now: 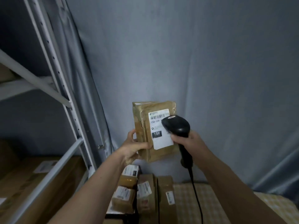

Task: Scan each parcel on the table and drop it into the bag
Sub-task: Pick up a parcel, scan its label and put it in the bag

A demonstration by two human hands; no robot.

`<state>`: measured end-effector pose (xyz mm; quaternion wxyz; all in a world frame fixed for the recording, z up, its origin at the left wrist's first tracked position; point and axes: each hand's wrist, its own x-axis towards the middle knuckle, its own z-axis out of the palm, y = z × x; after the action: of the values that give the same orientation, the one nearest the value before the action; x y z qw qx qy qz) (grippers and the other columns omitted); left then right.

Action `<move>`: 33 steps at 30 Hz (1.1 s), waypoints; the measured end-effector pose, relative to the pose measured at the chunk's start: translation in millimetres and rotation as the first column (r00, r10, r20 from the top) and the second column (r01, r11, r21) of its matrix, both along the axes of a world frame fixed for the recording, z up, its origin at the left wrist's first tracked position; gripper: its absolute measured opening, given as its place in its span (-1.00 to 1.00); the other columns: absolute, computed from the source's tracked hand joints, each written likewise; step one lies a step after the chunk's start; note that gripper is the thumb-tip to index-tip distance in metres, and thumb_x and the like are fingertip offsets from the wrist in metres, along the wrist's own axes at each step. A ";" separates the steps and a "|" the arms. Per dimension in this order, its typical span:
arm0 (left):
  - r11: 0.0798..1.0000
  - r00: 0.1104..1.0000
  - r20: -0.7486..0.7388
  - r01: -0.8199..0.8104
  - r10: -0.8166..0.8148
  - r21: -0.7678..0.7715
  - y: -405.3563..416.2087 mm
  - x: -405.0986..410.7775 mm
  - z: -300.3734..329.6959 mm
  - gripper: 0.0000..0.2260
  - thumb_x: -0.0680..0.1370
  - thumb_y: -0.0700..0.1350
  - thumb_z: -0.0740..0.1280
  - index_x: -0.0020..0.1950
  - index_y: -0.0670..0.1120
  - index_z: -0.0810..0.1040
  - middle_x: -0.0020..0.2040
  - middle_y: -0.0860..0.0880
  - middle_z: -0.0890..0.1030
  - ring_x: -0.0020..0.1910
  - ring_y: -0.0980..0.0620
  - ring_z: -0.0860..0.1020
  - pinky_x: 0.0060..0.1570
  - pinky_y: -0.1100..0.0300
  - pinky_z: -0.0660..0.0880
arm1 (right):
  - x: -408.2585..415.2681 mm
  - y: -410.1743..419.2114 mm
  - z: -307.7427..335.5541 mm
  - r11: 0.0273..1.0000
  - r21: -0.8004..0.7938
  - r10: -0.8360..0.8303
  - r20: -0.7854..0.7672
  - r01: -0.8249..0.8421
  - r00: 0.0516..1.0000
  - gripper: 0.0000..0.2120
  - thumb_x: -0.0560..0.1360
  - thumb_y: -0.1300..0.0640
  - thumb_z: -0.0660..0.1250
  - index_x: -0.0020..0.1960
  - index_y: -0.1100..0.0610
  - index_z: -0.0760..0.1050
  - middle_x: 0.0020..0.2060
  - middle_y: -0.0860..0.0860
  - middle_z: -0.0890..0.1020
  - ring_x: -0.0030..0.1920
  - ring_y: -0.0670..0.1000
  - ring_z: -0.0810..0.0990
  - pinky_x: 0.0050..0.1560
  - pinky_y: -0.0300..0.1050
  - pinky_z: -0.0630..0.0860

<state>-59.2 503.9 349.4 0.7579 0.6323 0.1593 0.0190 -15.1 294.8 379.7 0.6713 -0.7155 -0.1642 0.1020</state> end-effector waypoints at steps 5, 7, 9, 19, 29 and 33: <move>1.000 0.991 0.130 -0.021 0.018 0.021 18.6 6.5 38.2 -0.14 0.34 -0.52 0.43 0.45 0.07 0.18 0.21 -0.21 0.57 0.14 -0.22 0.57 -0.04 -0.34 0.53 | -19.4 11.1 45.6 0.993 0.120 -0.005 0.112 -0.008 0.994 -0.80 0.43 0.28 0.43 0.02 0.08 0.61 -0.11 -0.03 0.71 -0.09 -0.11 0.66 -0.19 -0.37 0.51; 0.999 0.989 0.145 -0.005 0.000 0.033 23.4 8.0 50.0 -0.09 0.33 -0.53 0.43 0.47 0.11 0.16 0.24 -0.20 0.54 0.17 -0.23 0.55 0.00 -0.36 0.52 | -28.6 13.1 55.6 0.988 0.148 0.034 0.127 -0.053 0.991 -0.78 0.44 0.28 0.42 0.04 0.07 0.61 -0.10 -0.05 0.71 -0.05 -0.11 0.67 -0.13 -0.33 0.50; 0.999 0.988 0.156 0.012 -0.018 0.036 26.7 8.9 56.6 -0.08 0.33 -0.54 0.42 0.47 0.13 0.15 0.26 -0.19 0.54 0.19 -0.22 0.56 0.03 -0.37 0.51 | -35.5 14.7 59.3 0.986 0.148 0.056 0.149 -0.078 0.987 -0.78 0.45 0.26 0.42 0.05 0.05 0.60 -0.11 -0.08 0.71 -0.06 -0.13 0.67 -0.08 -0.31 0.50; 0.998 0.987 0.153 0.054 -0.050 -0.021 30.7 14.8 52.8 -0.13 0.33 -0.55 0.41 0.41 0.13 0.19 0.24 -0.19 0.56 0.20 -0.21 0.56 0.05 -0.37 0.51 | -51.0 17.0 54.5 0.997 0.073 0.017 0.273 -0.038 0.962 -0.91 0.51 0.15 0.37 -0.17 0.03 0.53 -0.45 -0.15 0.56 -0.34 -0.19 0.56 -0.25 -0.31 0.44; 0.997 0.990 0.124 0.065 -0.060 -0.034 35.8 21.7 45.8 -0.11 0.35 -0.52 0.42 0.46 0.13 0.14 0.25 -0.22 0.56 0.21 -0.22 0.56 0.06 -0.35 0.51 | -50.1 16.1 47.5 1.000 -0.007 0.031 0.325 -0.030 0.945 -0.81 0.51 0.19 0.36 -0.21 -0.04 0.45 -0.52 -0.28 0.52 -0.37 -0.29 0.50 -0.33 -0.45 0.38; 0.996 0.991 0.110 0.078 -0.073 -0.040 36.0 25.6 43.6 -0.09 0.31 -0.49 0.45 0.45 0.14 0.15 0.27 -0.22 0.53 0.22 -0.23 0.54 0.07 -0.34 0.52 | -47.9 16.0 46.1 1.000 -0.007 0.012 0.320 -0.010 0.947 -0.89 0.50 0.17 0.38 -0.15 0.00 0.49 -0.40 -0.14 0.52 -0.27 -0.17 0.52 -0.27 -0.37 0.37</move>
<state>-33.6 539.9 393.0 0.7793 0.6191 0.0943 0.0212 -63.0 310.8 425.8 0.6332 -0.7235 -0.2747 -0.0112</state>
